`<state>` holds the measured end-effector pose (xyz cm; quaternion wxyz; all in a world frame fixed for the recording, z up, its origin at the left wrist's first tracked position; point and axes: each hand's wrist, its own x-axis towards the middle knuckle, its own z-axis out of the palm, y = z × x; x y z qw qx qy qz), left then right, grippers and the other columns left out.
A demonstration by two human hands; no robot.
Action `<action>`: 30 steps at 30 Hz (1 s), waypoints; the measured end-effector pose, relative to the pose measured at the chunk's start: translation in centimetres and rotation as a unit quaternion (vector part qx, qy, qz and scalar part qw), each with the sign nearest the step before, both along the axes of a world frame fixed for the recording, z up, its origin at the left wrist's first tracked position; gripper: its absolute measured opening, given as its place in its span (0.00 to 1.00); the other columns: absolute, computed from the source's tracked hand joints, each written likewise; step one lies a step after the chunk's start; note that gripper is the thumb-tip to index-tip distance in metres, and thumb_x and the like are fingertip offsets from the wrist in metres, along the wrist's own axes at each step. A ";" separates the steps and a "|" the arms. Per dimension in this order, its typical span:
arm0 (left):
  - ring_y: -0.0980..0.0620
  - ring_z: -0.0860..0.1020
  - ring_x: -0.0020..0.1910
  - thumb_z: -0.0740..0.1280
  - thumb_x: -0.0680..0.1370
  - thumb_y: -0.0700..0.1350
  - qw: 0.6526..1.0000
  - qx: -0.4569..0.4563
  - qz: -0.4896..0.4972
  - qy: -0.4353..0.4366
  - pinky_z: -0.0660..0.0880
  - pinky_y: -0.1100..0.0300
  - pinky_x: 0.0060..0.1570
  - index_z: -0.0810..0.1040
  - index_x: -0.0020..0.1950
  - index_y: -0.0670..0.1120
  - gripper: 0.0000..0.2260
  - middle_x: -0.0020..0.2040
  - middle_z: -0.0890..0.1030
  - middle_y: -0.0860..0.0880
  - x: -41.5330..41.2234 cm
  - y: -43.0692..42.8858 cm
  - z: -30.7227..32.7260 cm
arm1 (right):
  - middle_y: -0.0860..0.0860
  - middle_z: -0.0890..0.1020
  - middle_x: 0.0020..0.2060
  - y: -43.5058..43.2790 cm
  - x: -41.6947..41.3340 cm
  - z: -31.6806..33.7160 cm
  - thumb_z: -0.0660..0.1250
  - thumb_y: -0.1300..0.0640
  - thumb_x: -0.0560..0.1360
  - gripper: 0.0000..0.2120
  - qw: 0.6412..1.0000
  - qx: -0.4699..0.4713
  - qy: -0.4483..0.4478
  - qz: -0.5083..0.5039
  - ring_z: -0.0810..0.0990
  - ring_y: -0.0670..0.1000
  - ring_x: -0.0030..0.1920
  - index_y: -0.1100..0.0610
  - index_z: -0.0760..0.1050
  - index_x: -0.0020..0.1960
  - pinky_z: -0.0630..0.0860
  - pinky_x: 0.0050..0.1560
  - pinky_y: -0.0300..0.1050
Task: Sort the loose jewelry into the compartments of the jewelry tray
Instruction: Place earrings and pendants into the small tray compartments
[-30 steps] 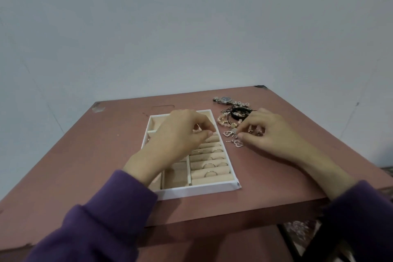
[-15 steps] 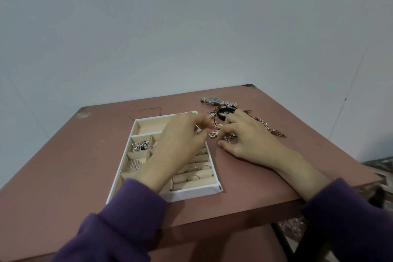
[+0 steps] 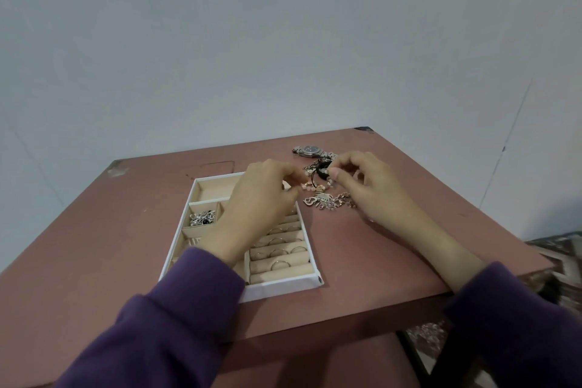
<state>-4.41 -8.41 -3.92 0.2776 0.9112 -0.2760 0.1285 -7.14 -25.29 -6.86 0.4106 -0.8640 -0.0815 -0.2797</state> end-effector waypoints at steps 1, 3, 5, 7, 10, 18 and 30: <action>0.54 0.75 0.43 0.67 0.74 0.45 1.000 0.016 -0.004 0.001 0.67 0.64 0.44 0.82 0.51 0.50 0.08 0.45 0.83 0.54 0.3 -0.1 -0.1 | 0.46 0.77 0.37 -0.1 0.1 0.0 0.64 0.58 0.76 0.05 0.999 0.036 0.002 0.003 0.73 0.36 0.38 0.51 0.75 0.42 0.66 0.40 0.26; 0.49 0.76 0.49 0.67 0.74 0.47 0.998 0.061 -0.015 -0.011 0.70 0.59 0.50 0.81 0.53 0.50 0.09 0.48 0.83 0.53 0.8 -0.6 -0.3 | 0.49 0.78 0.41 -0.3 0.2 0.0 0.63 0.57 0.77 0.06 0.997 0.082 0.000 -0.003 0.74 0.41 0.40 0.48 0.73 0.42 0.68 0.41 0.30; 0.46 0.74 0.54 0.67 0.75 0.46 0.993 0.110 -0.024 -0.018 0.71 0.54 0.53 0.81 0.54 0.51 0.09 0.50 0.83 0.51 1.3 -1.2 -0.6 | 0.45 0.77 0.39 -0.4 0.3 0.1 0.62 0.57 0.77 0.07 0.994 0.111 -0.004 -0.011 0.73 0.44 0.41 0.47 0.73 0.42 0.69 0.43 0.35; 0.45 0.72 0.56 0.66 0.74 0.44 0.988 0.149 -0.028 -0.015 0.71 0.52 0.55 0.81 0.54 0.51 0.10 0.50 0.83 0.50 1.6 -1.7 -0.8 | 0.43 0.76 0.38 -0.4 0.2 0.2 0.62 0.57 0.77 0.06 0.991 0.134 -0.003 -0.011 0.72 0.43 0.40 0.48 0.73 0.43 0.68 0.42 0.35; 0.47 0.74 0.55 0.68 0.72 0.47 0.983 0.182 -0.032 -0.018 0.72 0.54 0.54 0.81 0.53 0.50 0.10 0.48 0.83 0.49 2.1 -2.2 -0.8 | 0.42 0.75 0.36 -0.5 0.2 0.1 0.62 0.57 0.77 0.05 0.992 0.125 -0.006 -0.010 0.71 0.38 0.35 0.50 0.73 0.44 0.67 0.38 0.30; 0.48 0.78 0.52 0.68 0.73 0.43 0.980 0.191 -0.033 -0.035 0.70 0.59 0.45 0.81 0.54 0.50 0.10 0.50 0.83 0.49 2.3 -2.6 -0.6 | 0.42 0.74 0.35 -0.4 0.2 0.1 0.61 0.57 0.78 0.07 0.993 0.119 -0.006 -0.001 0.71 0.35 0.32 0.48 0.72 0.43 0.67 0.36 0.30; 0.65 0.75 0.35 0.68 0.74 0.44 0.997 -0.069 -0.018 -0.037 0.68 0.75 0.38 0.83 0.47 0.52 0.06 0.38 0.81 0.57 0.9 1.4 1.1 | 0.42 0.74 0.36 0.0 -0.2 0.3 0.61 0.57 0.78 0.07 0.993 0.116 -0.008 0.007 0.70 0.37 0.32 0.47 0.71 0.43 0.67 0.35 0.31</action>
